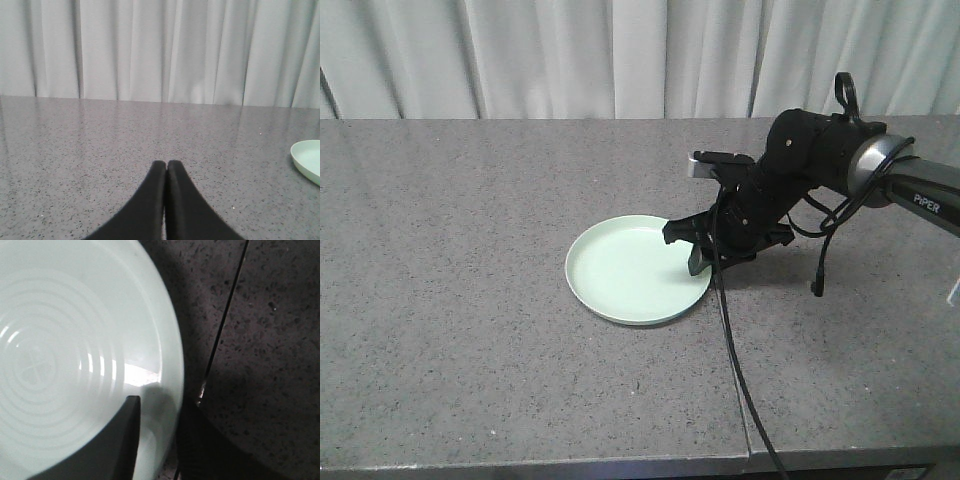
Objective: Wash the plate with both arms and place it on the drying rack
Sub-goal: 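Grip the plate rim with the right gripper and lift it toward the robot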
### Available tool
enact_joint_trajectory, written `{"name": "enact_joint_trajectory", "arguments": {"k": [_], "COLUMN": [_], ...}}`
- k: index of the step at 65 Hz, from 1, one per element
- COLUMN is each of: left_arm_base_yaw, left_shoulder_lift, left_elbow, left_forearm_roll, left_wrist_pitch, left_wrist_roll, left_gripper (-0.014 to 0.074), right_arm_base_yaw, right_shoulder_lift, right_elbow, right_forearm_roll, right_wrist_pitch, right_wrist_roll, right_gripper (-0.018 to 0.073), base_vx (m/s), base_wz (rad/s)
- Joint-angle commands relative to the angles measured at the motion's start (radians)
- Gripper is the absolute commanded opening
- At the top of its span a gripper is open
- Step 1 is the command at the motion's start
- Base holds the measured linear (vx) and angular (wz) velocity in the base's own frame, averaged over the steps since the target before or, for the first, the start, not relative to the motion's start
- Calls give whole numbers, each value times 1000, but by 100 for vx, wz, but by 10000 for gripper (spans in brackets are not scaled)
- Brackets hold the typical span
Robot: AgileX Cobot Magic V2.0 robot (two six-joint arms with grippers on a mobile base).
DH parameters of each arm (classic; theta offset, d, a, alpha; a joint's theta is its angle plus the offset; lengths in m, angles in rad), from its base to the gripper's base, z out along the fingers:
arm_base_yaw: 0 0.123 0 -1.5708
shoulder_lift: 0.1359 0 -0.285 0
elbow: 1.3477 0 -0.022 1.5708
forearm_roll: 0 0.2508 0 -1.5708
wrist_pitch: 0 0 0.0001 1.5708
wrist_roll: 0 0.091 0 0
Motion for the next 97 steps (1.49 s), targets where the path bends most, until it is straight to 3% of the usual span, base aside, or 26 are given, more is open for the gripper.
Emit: {"name": "enact_joint_trajectory", "arguments": {"k": [1, 10, 56, 97], "left_arm_base_yaw": [1, 1, 1, 1], "left_shoulder_lift": [-15, -15, -15, -15], "left_elbow": [-33, -33, -33, -33], "left_forearm_roll": [-7, -7, -7, -7], "left_wrist_pitch": [-77, -77, -77, -77], "left_wrist_roll": [-8, -8, -8, -8], "left_gripper": [-6, -6, -6, -6], "right_arm_base_yaw": [-1, -1, 0, 0], "right_shoulder_lift": [-50, -50, -268, -775], "right_elbow": [-33, -33, -16, 530], "right_forearm_roll": [14, 14, 31, 203], "right_wrist_pitch": [-28, -36, 52, -36], "right_wrist_roll": [-11, -10, -6, -122], "right_gripper": [90, -14, -8, -8], "base_vx": [0, 0, 0, 0], "base_wz": [0, 0, 0, 0]}}
